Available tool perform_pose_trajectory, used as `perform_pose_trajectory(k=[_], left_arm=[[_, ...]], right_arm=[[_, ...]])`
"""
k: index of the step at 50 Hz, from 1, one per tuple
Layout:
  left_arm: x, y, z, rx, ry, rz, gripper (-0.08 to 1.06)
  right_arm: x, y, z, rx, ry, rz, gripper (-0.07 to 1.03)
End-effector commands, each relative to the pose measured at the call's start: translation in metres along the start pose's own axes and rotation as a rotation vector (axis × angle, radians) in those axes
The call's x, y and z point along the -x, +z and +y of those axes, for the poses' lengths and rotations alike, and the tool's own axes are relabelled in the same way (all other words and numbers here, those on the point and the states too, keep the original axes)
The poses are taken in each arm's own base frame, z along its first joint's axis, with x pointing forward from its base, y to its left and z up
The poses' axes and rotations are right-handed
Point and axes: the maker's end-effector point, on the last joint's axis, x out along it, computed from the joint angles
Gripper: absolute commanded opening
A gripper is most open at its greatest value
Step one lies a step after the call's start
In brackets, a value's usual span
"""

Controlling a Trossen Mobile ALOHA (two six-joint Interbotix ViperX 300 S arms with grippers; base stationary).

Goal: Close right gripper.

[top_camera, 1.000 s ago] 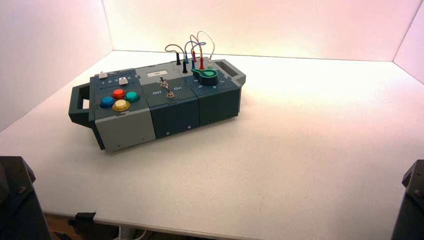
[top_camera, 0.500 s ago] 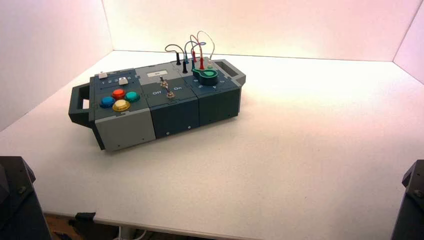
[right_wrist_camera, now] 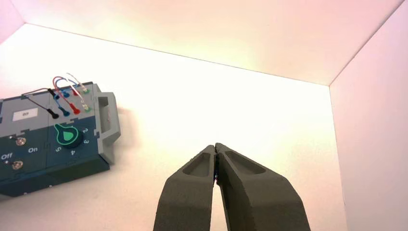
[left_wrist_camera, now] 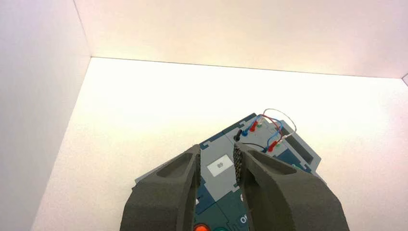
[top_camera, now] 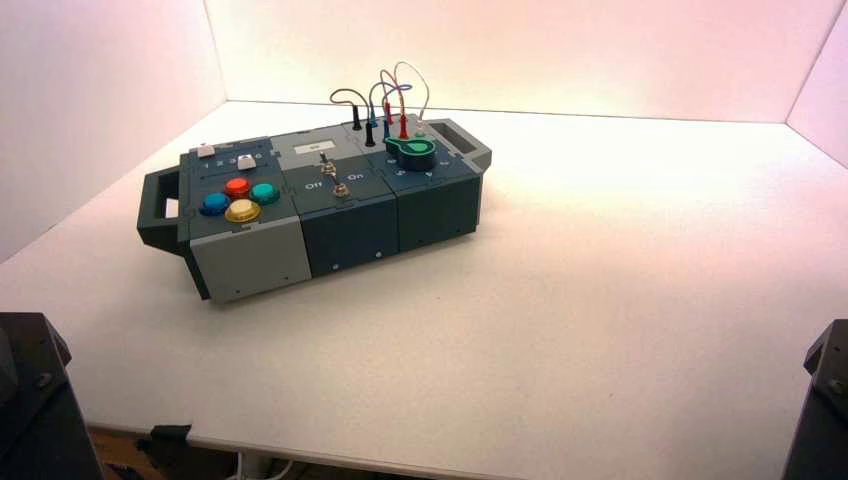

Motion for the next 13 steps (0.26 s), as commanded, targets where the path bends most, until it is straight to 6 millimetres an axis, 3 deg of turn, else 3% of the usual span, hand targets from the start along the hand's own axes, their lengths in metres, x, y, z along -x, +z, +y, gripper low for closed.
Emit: perform_pose_trajectory(k=[1,13], left_arm=[[0.0017,0.0081,0.0011,0.005,0.005,-0.024,0.39],[-0.0001,0.0063,0.0015,0.004,0.006,-0.016,0.39]], right_arm=[[-0.0007,0.0041,-0.0002,0.006,-0.003,-0.004,-0.02],[-0.0007,0.0041,-0.0002,0.006,-0.003,-0.004,-0.02]])
